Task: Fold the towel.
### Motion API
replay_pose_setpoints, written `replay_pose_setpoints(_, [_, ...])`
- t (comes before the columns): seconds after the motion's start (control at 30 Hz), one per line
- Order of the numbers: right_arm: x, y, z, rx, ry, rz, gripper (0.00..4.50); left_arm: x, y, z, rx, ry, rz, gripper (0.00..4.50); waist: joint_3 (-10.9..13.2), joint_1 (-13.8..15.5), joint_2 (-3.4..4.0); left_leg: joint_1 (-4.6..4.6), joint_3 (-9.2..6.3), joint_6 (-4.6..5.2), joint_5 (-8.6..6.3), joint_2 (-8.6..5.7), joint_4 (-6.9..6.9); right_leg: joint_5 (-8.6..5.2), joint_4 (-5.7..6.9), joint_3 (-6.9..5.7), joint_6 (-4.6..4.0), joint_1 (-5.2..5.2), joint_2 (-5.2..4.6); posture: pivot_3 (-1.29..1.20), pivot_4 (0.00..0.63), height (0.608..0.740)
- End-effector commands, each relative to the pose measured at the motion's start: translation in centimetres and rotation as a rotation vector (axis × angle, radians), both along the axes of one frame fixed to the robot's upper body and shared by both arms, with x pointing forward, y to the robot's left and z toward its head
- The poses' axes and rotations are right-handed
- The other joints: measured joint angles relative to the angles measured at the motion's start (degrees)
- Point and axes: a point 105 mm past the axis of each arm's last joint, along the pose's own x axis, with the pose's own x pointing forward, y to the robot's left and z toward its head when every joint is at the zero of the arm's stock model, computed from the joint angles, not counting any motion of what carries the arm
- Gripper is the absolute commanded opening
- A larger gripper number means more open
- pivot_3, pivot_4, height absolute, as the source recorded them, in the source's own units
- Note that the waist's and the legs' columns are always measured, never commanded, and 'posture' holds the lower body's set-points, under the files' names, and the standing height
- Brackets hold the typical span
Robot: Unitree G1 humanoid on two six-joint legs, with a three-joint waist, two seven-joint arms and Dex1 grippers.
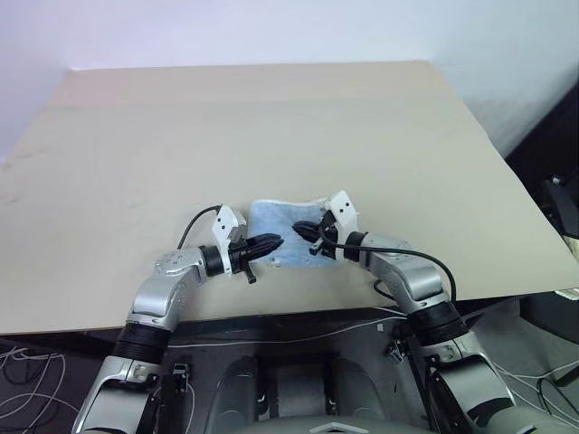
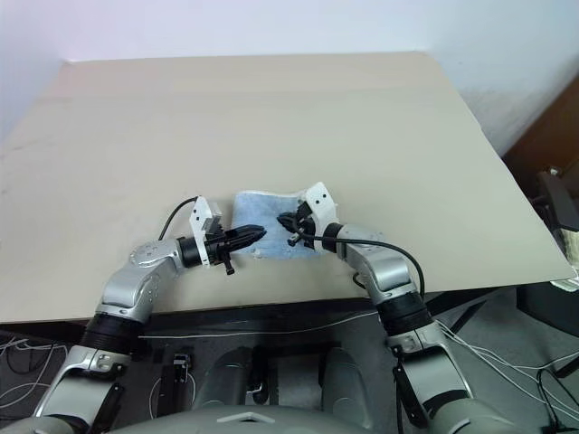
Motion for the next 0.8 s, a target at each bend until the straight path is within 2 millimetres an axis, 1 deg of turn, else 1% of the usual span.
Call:
replay_pose_setpoints(0.03, [0.1, -1.3, 3.2, 0.078, -0.029, 0.016, 1.73, 0.0, 0.6, 1.7, -0.043, -0.009, -0.015, 2.11, 0.0, 0.0, 0.00, 0.00, 0.00, 0.03, 0.02, 0.00, 0.00, 0.00, 0.00, 0.00, 0.00, -0.01, 0.00, 0.00, 0.150, 0.740])
replay_pose_setpoints(0.13, [-0.7, -2.0, 6.2, 0.161, -0.037, 0.075, 2.70, -0.3, 1.4, 3.2, -0.070, -0.002, -0.023, 3.07, 0.0, -0.1, 0.01, -0.08, 0.00, 0.09, 0.05, 0.02, -0.04, 0.00, 0.01, 0.00, 0.00, -0.12, 0.00, 0.00, 0.150, 0.740])
replay_pose_setpoints(0.2, [-0.8, -3.0, 8.9, 0.280, -0.049, 0.088, 3.35, -0.9, 2.5, 5.8, -0.196, 0.059, -0.049, 3.71, 0.0, -0.4, 0.01, -0.12, 0.00, 0.09, 0.06, 0.04, -0.05, 0.00, 0.02, 0.00, 0.01, -0.19, 0.02, 0.00, 0.150, 0.740])
replay_pose_setpoints(0.23, [-0.6, -3.7, 9.7, 0.335, -0.032, 0.080, 3.68, -1.4, 3.0, 7.0, -0.240, 0.083, -0.073, 4.04, 0.1, -0.5, 0.01, -0.12, 0.01, 0.09, 0.06, 0.07, -0.06, 0.00, 0.03, 0.01, 0.01, -0.20, 0.04, 0.00, 0.150, 0.740])
replay_pose_setpoints(0.27, [-0.2, -4.3, 10.0, 0.361, -0.007, 0.063, 3.96, -1.9, 3.6, 7.5, -0.235, 0.090, -0.086, 4.05, 0.1, -0.6, 0.00, -0.13, 0.01, 0.09, 0.06, 0.12, -0.05, 0.03, 0.03, 0.01, 0.05, -0.21, 0.08, 0.00, 0.150, 0.740])
replay_pose_setpoints(0.3, [0.1, -4.9, 9.9, 0.367, 0.025, 0.046, 3.96, -2.2, 4.2, 7.8, -0.216, 0.095, -0.089, 4.05, 0.1, -0.5, 0.01, -0.13, 0.01, 0.09, 0.06, 0.16, -0.05, 0.03, 0.06, 0.01, 0.08, -0.21, 0.13, 0.00, 0.150, 0.740])
replay_pose_setpoints(0.33, [0.6, -5.6, 9.3, 0.370, 0.088, 0.025, 3.96, -2.6, 4.9, 8.0, -0.195, 0.091, -0.089, 4.05, 0.1, -0.5, 0.02, -0.10, 0.01, 0.08, 0.06, 0.18, -0.05, 0.03, 0.07, 0.01, 0.07, -0.20, 0.16, 0.00, 0.150, 0.740])
replay_pose_setpoints(0.4, [1.0, -6.4, 8.6, 0.372, 0.178, 0.005, 3.96, -3.0, 5.7, 8.4, -0.183, 0.092, -0.091, 4.05, 0.1, -0.5, 0.02, -0.05, 0.03, 0.08, 0.06, 0.18, -0.08, -0.01, 0.04, 0.01, 0.01, -0.18, 0.17, 0.00, 0.150, 0.740])
replay_pose_setpoints(0.47, [1.3, -7.1, 7.2, 0.329, 0.295, -0.006, 3.96, -3.1, 6.5, 8.6, -0.164, 0.084, -0.074, 4.05, 0.1, -0.3, 0.02, -0.06, 0.05, 0.07, 0.05, 0.15, -0.07, -0.02, 0.01, 0.01, -0.02, -0.17, 0.14, 0.00, 0.150, 0.740])
replay_pose_setpoints(0.53, [1.5, -7.5, 6.0, 0.274, 0.392, -0.013, 3.96, -3.0, 7.1, 8.3, -0.125, 0.074, -0.053, 4.05, 0.1, -0.4, 0.03, -0.10, 0.06, 0.08, 0.05, 0.05, -0.08, -0.02, -0.01, 0.02, -0.02, -0.21, 0.03, 0.00, 0.150, 0.740])
replay_pose_setpoints(0.6, [1.5, -7.5, 5.0, 0.196, 0.440, 0.000, 3.96, -3.1, 7.4, 8.0, -0.107, 0.071, -0.039, 4.05, 0.1, -0.4, 0.04, -0.16, 0.07, 0.10, 0.04, 0.00, -0.09, -0.02, -0.06, 0.04, -0.03, -0.23, -0.01, 0.00, 0.150, 0.740])
replay_pose_setpoints(0.67, [1.3, -7.2, 4.5, 0.148, 0.469, 0.024, 3.96, -3.3, 7.5, 7.6, -0.090, 0.069, -0.032, 4.05, 0.1, -0.4, 0.04, -0.21, 0.07, 0.11, 0.03, 0.00, -0.12, -0.02, -0.08, 0.04, -0.03, -0.29, -0.02, 0.00, 0.150, 0.740])
replay_pose_setpoints(0.8, [0.2, -5.9, 4.3, 0.117, 0.553, 0.136, 3.96, -3.9, 7.2, 6.6, -0.068, 0.083, -0.020, 4.05, 0.1, -0.5, 0.04, -0.25, 0.07, 0.11, 0.04, 0.02, -0.18, -0.02, -0.09, 0.05, -0.02, -0.34, 0.00, 0.00, 0.150, 0.740])
